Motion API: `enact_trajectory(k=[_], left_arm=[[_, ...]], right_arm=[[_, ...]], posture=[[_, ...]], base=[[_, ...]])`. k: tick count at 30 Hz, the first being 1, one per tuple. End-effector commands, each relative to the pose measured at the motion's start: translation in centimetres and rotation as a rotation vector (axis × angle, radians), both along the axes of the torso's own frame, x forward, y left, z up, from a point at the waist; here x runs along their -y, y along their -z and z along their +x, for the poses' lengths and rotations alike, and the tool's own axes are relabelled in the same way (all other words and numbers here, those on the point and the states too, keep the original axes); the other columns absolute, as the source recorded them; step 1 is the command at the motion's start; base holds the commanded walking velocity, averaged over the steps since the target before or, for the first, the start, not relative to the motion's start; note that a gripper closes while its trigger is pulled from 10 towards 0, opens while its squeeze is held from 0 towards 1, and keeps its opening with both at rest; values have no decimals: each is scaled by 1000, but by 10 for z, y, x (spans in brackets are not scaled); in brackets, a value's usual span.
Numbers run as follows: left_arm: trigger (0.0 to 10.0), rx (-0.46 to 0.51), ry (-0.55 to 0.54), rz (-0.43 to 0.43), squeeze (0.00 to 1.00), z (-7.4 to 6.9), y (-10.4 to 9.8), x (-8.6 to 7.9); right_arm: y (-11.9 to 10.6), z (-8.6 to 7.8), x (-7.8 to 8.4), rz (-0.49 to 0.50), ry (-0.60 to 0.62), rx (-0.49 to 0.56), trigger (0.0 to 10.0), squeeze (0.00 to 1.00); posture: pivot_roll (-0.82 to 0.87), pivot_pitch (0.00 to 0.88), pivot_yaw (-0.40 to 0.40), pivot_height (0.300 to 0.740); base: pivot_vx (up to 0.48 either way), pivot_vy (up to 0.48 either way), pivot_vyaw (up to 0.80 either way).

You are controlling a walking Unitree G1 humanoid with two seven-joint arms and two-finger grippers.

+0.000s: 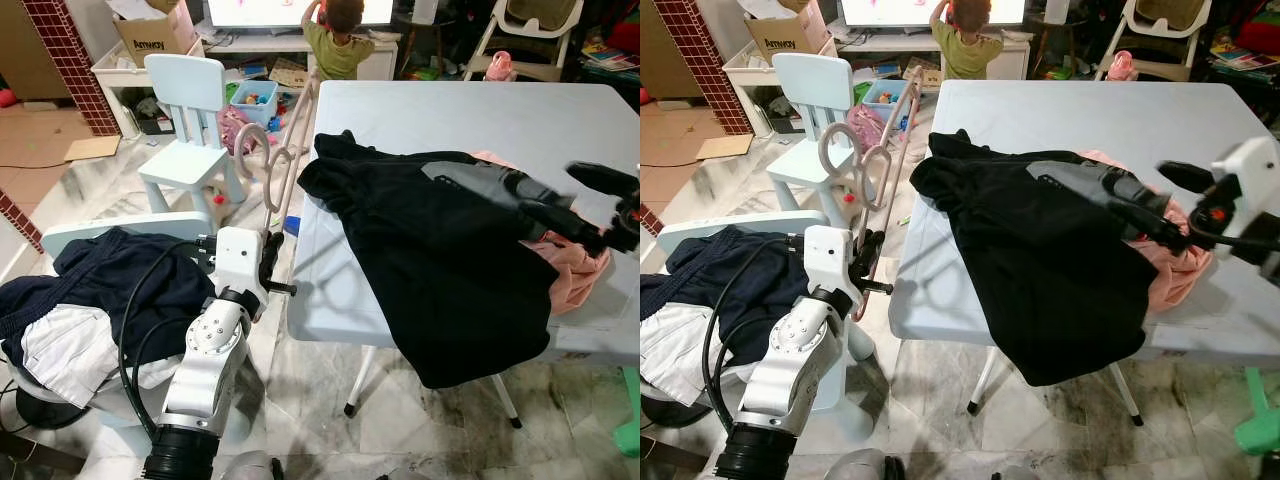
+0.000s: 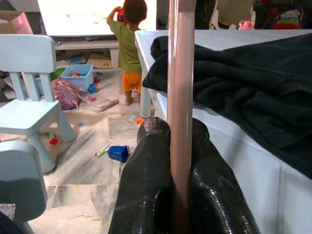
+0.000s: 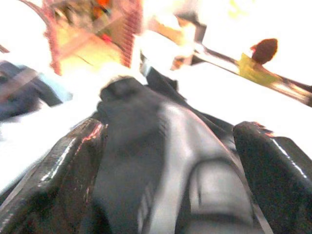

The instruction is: Hang hanger

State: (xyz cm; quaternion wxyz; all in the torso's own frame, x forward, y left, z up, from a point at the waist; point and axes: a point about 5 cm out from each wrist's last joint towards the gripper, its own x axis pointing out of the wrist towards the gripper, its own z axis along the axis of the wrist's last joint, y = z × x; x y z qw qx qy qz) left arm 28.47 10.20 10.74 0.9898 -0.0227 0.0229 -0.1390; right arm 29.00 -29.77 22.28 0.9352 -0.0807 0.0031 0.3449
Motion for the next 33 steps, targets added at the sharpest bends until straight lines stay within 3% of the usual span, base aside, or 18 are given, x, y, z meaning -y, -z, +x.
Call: enact_trajectory(k=[1,4,6,9,13,18,23,24,28,29,33], left_arm=[[10000,21,11,3,0,2,-6,1],[10000,22,11,6,0,3,-6,0],[10000,21,10,8,0,3,-6,-1],[10000,22,10,9,0,3,-6,-1],[10000,20,11,8,0,3,-5,-1],[10000,16,15,5,0,3,-4,1],[10000,15,21,4,0,4,-4,3],[10000,15,21,3,0,4,-4,3],[10000,14,21,-1,0,4,-4,5],[10000,13,20,-3,0,4,-4,5],[10000,13,18,-5,0,4,-4,5]], right_arm=[[3,-1,-16,85,-72,-14,10000,1000],[17,-7,-47,170,-209,-78,10000,1000],[29,-13,-63,174,-281,-131,10000,1000],[65,-25,-83,130,-357,-294,10000,894],[107,-34,-94,67,-349,-447,10000,875],[132,-37,-103,48,-328,-531,10000,867],[154,-26,-100,-53,-203,-574,10000,796],[158,-15,-96,-90,-92,-565,10000,800],[162,7,-82,-159,151,-545,10000,792],[161,18,-73,-190,295,-521,10000,663],[157,30,-63,-200,444,-485,10000,635]], posture=[[27,0,49,740],[30,0,50,740],[31,0,50,740],[33,0,49,740],[36,0,37,740],[38,0,34,740],[38,0,30,740],[38,0,29,740],[37,0,25,740],[37,0,23,740],[37,0,22,740]], base=[[0,0,0],[0,0,0],[0,0,0],[0,0,0],[0,0,0],[0,0,0],[0,0,0],[0,0,0],[0,0,0],[0,0,0],[0,0,0]])
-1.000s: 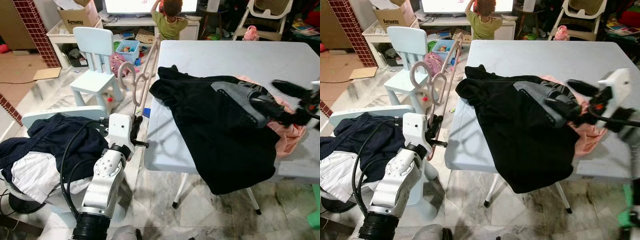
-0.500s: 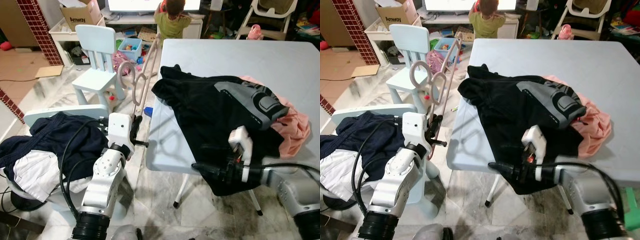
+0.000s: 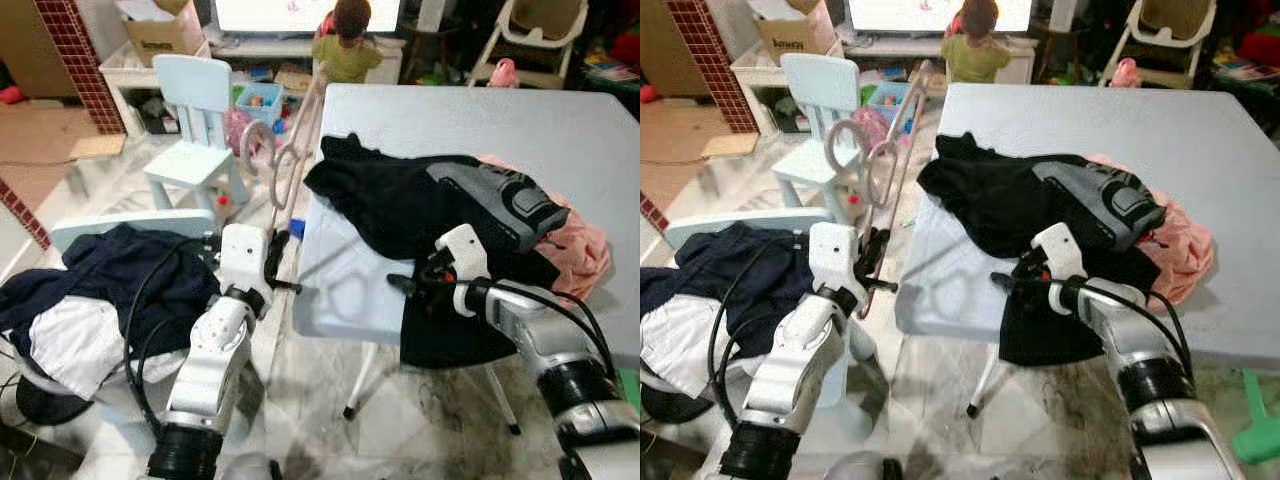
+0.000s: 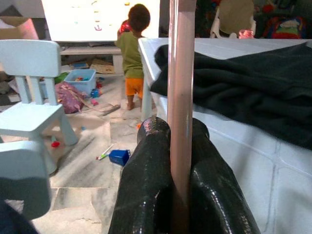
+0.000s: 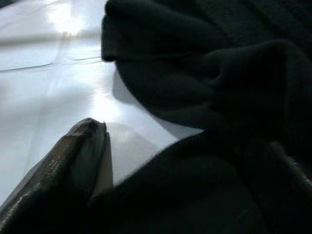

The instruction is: Hang hanger

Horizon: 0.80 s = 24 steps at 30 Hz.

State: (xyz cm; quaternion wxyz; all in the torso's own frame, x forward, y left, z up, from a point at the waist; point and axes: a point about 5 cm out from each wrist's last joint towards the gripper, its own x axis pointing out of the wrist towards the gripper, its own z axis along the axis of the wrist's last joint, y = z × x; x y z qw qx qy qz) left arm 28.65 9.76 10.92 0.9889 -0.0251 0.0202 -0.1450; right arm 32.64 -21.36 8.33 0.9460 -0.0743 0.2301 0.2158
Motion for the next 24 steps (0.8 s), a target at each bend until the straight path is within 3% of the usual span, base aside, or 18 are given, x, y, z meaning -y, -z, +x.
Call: enact_trajectory(k=[1,3,4,5,6,11,18,21,22,24], left_arm=[[10000,8,6,0,0,2,-2,1],[10000,8,6,0,0,2,-2,1],[10000,8,4,0,0,2,-2,1],[10000,8,4,-1,0,2,-2,1],[10000,8,4,0,0,2,-2,1],[10000,10,0,0,0,3,-2,0],[10000,-25,-5,1,0,0,3,-1],[10000,-8,50,61,0,-2,2,1],[10000,14,71,92,0,-3,0,2],[10000,24,76,103,0,-2,-1,3]], right_arm=[[8,5,31,-77,278,-12,10000,498],[8,5,31,-77,278,-12,10000,498],[-5,16,41,-65,417,52,10000,110],[-11,20,44,-59,472,77,10000,110],[-21,25,51,-39,571,121,10000,0],[-42,36,58,28,703,202,10000,0],[-44,37,37,99,532,238,10000,0],[-35,18,15,168,331,301,10000,0],[-30,-1,-1,233,191,327,10000,0],[-27,-19,-14,290,94,331,10000,0]], posture=[[37,0,22,740],[37,0,22,740],[37,0,22,740],[37,0,22,740],[37,0,22,740],[37,0,22,740],[44,0,9,740],[35,0,7,740],[27,0,14,740],[22,0,19,740]], base=[[0,0,0],[0,0,0],[0,0,0],[0,0,0],[0,0,0],[0,0,0],[0,0,0],[0,0,0],[0,0,0],[0,0,0]])
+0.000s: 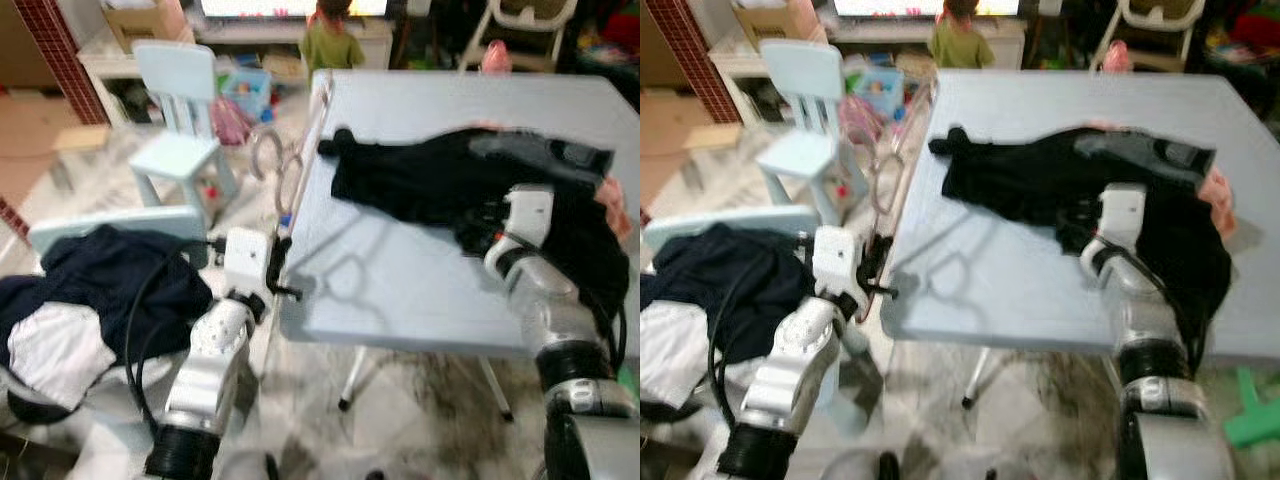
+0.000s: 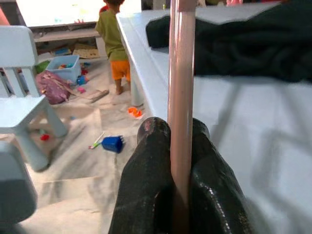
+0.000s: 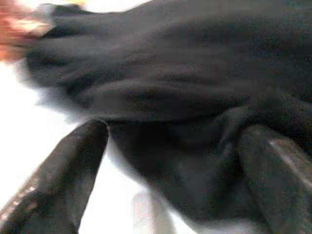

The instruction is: Hang hanger

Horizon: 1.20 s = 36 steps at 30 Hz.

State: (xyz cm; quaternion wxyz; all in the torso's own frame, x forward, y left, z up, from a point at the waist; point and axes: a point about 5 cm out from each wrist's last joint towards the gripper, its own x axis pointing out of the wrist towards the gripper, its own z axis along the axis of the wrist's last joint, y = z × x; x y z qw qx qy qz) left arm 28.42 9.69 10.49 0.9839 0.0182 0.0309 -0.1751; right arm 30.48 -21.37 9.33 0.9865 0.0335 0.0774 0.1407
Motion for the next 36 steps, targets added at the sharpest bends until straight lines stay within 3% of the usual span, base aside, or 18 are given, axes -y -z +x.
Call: enact_trajectory(k=[1,2,3,7,13,36], left_arm=[[10000,33,12,16,0,1,-6,2],[10000,33,12,16,0,1,-6,2],[10000,26,12,10,0,3,-5,4],[10000,22,24,17,0,4,-3,8],[10000,26,29,13,0,7,-6,9],[10000,29,50,17,0,8,-5,12]], right_arm=[[-16,-4,-18,45,-124,74,10000,0],[-16,-4,-18,45,-124,74,10000,0],[-11,-19,-28,99,-187,65,10000,0],[-4,-28,-33,125,-118,85,10000,0],[-15,-25,-34,120,-14,154,10000,0],[-22,-19,-30,66,21,173,10000,0]], posture=[[16,0,22,740],[16,0,22,740],[9,0,28,740],[3,0,29,740],[0,0,34,740],[0,0,32,740]], base=[[0,0,0],[0,0,0],[0,0,0],[0,0,0],[0,0,0],[-281,0,0]])
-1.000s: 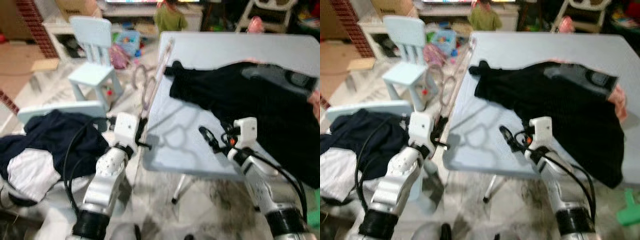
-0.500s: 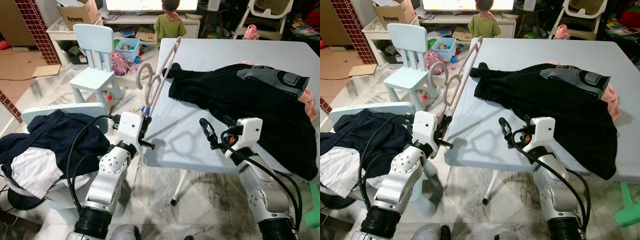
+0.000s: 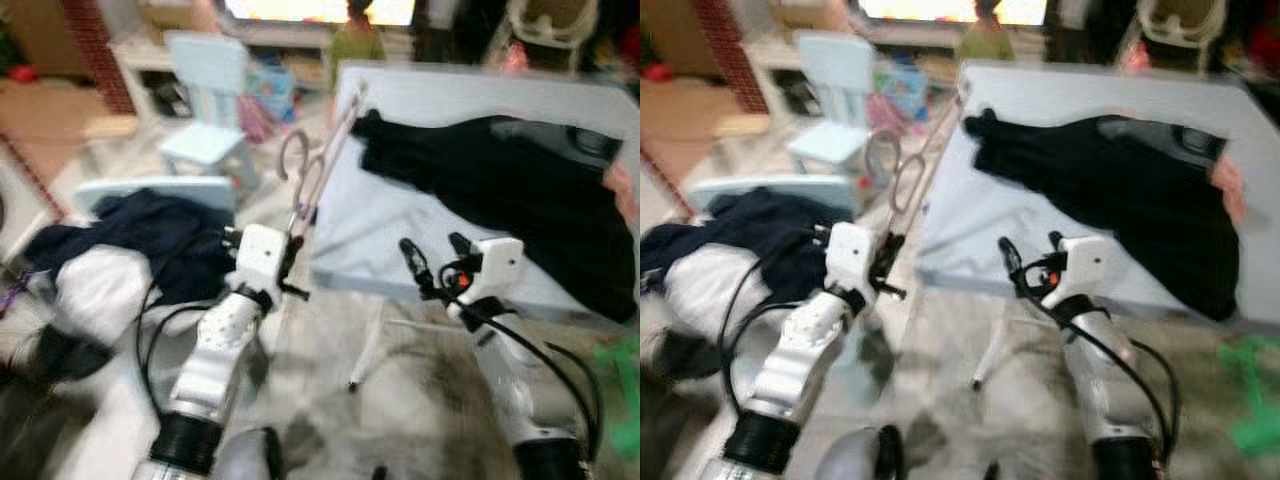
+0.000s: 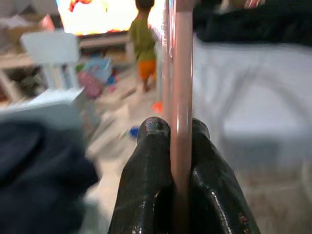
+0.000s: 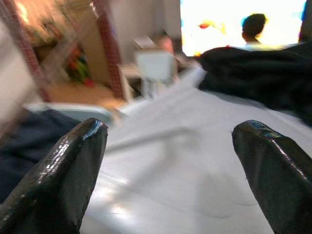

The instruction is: Hang hanger

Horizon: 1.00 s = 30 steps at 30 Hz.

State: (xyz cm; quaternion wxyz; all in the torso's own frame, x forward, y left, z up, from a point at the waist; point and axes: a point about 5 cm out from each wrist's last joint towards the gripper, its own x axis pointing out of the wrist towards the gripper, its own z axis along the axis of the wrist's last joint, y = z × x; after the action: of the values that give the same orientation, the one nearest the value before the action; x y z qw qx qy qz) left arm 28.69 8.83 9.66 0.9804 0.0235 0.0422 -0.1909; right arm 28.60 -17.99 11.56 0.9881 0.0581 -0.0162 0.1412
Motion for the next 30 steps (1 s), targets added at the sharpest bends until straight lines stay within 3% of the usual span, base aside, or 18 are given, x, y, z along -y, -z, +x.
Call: enact_trajectory(k=[1,19,23,24,28,30], left_arm=[[10000,51,20,3,0,6,-13,4],[10000,49,38,8,0,5,-9,7],[10000,-37,63,49,0,2,8,4],[10000,-112,142,63,0,-3,19,2],[10000,-172,223,87,0,-7,29,-3],[10000,-251,316,147,0,-13,41,-15]], right_arm=[[0,0,4,-13,13,-4,10000,0],[0,7,9,-67,21,5,10000,0],[0,7,10,-100,13,13,10000,0],[-2,7,12,-159,-11,32,10000,0],[-5,8,17,-221,-47,52,10000,0],[-10,6,22,-320,-165,64,10000,0]], posture=[[0,0,31,740],[0,0,27,740],[-2,0,26,740],[-5,0,27,740],[-8,0,28,740],[-9,0,29,740]], base=[[-304,0,0],[-266,0,0],[0,0,0],[0,0,0],[0,0,0],[0,0,0]])
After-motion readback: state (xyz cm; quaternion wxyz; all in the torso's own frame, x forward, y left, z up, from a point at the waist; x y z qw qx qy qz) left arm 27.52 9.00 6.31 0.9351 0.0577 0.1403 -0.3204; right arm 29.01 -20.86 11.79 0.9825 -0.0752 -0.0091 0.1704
